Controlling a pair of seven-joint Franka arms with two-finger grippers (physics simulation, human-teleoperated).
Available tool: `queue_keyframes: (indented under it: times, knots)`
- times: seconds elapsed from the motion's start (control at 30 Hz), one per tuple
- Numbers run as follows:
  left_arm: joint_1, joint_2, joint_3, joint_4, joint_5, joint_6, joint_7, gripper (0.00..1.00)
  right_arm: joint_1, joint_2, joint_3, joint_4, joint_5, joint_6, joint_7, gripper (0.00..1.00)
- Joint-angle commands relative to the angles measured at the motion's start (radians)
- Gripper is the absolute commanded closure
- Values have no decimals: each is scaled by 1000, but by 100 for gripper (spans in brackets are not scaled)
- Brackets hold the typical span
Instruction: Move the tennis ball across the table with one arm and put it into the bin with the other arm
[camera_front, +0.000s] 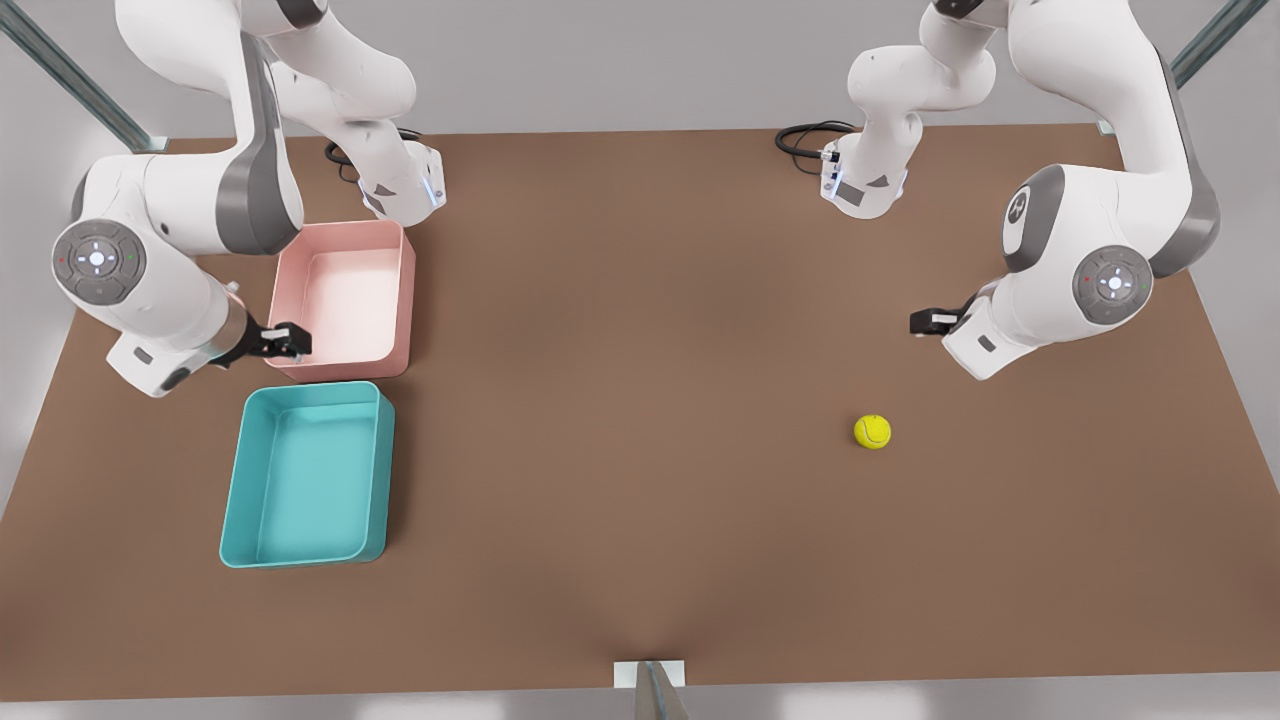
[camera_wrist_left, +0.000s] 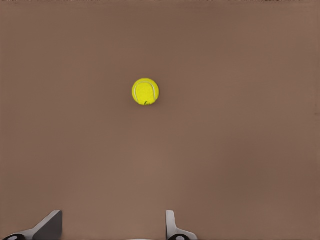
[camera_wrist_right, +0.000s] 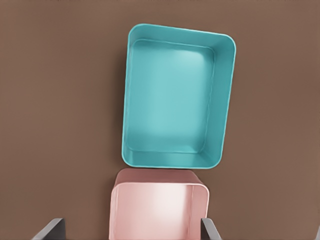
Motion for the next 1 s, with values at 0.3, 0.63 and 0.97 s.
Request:
queue_keyframes:
  times: [0.3,0.63,0.97]
  knots:
    - [37,201,27,-135,40,566,1154,79,5,23,-10,-13,16,85,10,0]
    - [72,370,26,-214,189,787,1864,79,3,80,-38,92,47,15,13,0]
    - [78,324,27,-426,215,920,1945,79,6,87,-38,93,48,17,13,0]
